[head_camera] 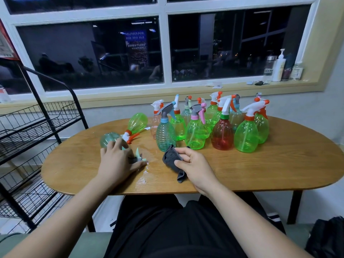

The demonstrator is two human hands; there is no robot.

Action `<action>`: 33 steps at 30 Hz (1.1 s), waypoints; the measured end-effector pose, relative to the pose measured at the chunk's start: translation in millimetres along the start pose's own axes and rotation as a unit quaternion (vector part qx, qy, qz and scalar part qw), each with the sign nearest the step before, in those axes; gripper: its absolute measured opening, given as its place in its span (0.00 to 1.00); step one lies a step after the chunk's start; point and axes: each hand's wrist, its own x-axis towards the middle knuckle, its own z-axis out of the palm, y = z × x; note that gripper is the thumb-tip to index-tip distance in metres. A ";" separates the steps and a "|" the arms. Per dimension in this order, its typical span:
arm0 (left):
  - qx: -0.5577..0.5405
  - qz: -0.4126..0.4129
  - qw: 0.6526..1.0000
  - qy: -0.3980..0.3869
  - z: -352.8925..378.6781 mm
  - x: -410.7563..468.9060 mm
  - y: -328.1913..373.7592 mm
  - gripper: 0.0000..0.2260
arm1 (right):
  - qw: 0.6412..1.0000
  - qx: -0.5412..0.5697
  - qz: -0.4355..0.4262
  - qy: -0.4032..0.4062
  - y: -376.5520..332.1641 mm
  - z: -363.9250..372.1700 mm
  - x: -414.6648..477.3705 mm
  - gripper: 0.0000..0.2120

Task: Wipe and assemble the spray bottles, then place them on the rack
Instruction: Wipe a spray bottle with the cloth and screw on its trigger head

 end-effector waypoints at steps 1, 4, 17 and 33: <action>-0.001 0.011 1.000 0.012 -2.4 -3.8 8.5 0.26 | 1.000 0.002 0.000 0.004 -0.6 0.0 -0.4 0.21; -0.009 0.046 0.998 0.041 -5.5 -11.8 31.8 0.23 | 1.000 0.000 0.000 0.012 -0.7 -0.2 -0.1 0.20; -0.163 -0.032 0.981 0.100 -9.6 2.2 7.9 0.16 | 0.997 -0.043 0.001 0.058 -1.6 1.5 -0.2 0.09; -0.404 -0.133 0.904 0.043 2.6 -14.2 53.9 0.27 | 0.987 -0.101 -0.079 0.098 -14.4 5.5 -15.5 0.08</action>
